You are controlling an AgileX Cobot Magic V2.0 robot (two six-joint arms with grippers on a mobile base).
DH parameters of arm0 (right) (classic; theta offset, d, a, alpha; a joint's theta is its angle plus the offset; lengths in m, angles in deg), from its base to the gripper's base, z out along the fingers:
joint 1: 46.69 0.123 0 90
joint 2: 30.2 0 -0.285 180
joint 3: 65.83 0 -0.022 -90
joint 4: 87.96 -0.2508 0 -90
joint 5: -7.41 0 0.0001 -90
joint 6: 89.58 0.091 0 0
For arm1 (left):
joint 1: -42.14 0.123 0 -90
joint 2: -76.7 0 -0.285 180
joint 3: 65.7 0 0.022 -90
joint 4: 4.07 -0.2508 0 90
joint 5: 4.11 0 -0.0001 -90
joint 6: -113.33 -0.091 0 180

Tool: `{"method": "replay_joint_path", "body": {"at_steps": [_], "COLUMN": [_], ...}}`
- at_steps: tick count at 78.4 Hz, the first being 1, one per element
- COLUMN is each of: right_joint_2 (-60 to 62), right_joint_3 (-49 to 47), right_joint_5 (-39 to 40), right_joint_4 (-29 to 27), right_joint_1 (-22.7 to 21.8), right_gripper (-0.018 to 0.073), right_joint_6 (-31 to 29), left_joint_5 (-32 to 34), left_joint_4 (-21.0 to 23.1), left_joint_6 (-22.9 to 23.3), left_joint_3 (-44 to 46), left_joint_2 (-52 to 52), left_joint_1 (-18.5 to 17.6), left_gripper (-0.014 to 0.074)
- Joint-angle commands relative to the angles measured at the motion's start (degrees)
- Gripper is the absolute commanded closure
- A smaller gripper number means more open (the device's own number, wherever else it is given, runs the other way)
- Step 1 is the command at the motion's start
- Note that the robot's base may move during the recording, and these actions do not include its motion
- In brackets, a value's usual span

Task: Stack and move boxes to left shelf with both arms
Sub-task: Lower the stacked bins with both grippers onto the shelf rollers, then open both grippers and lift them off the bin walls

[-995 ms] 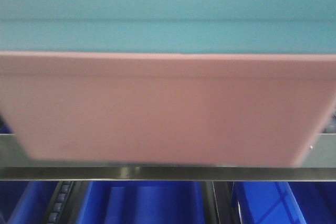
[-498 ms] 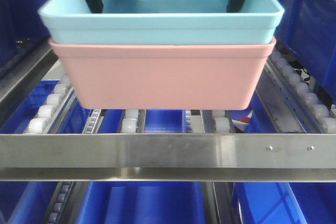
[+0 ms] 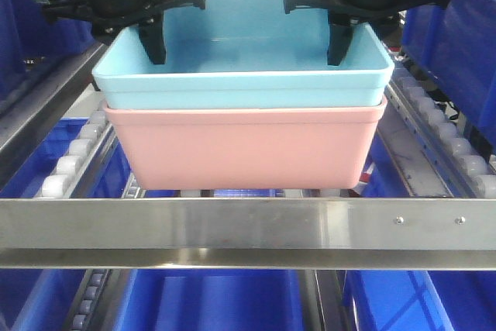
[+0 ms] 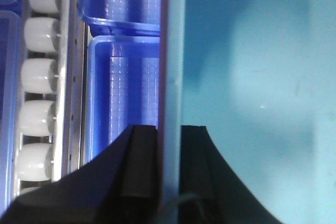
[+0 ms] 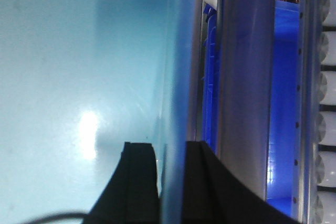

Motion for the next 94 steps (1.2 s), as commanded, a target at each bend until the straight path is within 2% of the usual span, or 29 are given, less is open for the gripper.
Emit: {"method": "replay_joint_path", "body": {"at_steps": [1,7,19,25,35,41,45,52,57,60,74,82,94], "right_joint_2": [3.67,3.67,3.67,3.77,5.06,6.24,7.22,8.71,9.36,9.42,9.59,10.27,12.56], "right_joint_3": [-2.59,-2.59,-2.59,-2.59,-2.66,-2.66,-2.66,-2.66,-2.66,-2.66,-2.66,-2.66,-1.66], "right_joint_5": [5.06,4.80,4.69,4.69,4.69,4.76,4.70,4.70,5.52,6.51,8.03,6.91,6.15], "right_joint_4": [0.74,0.74,0.74,0.74,0.74,0.74,0.74,0.74,0.74,0.74,0.74,0.74,0.74], "right_joint_1": [-0.01,-0.01,-0.01,-0.01,-0.01,-0.01,-0.01,-0.01,-0.01,-0.01,-0.01,-0.01,0.41], "right_gripper": [0.0477,0.0422,0.0207,0.0159,0.0156,0.0181,0.0238,0.0404,0.0524,0.0507,0.0503,0.0508,0.0509], "right_joint_6": [-1.33,-1.33,-1.33,-1.33,-1.33,-1.33,-1.33,-1.33,-1.33,-1.33,-1.33,-1.45,-2.21], "left_joint_5": [6.54,6.77,6.77,6.55,6.10,5.34,3.73,1.10,1.13,1.75,0.52,-1.83,2.50], "left_joint_4": [-0.34,-0.34,-0.34,-0.34,-0.34,-0.34,-0.34,-0.34,-0.34,-0.34,-0.95,-1.53,-1.53], "left_joint_6": [-0.20,-0.20,-0.20,-0.20,-0.20,-0.20,-0.20,-0.20,-0.20,-0.20,-0.52,-3.40,-3.40], "left_joint_3": [2.79,2.79,2.79,3.19,4.70,6.22,7.48,9.54,10.12,10.11,10.11,9.96,5.83], "left_joint_2": [-3.29,-3.29,-3.29,-3.29,-4.25,-5.02,-5.45,-5.99,-6.01,-6.01,-6.36,-7.14,-11.59], "left_joint_1": [-0.22,-0.22,-0.22,-0.22,-0.22,-0.22,-0.22,-0.22,-0.22,-0.22,-0.22,-0.22,-0.22], "left_gripper": [0.0586,0.0523,0.0223,0.0172,0.0197,0.0244,0.0304,0.0469,0.0556,0.0610,0.0597,0.0597,0.0596]}}
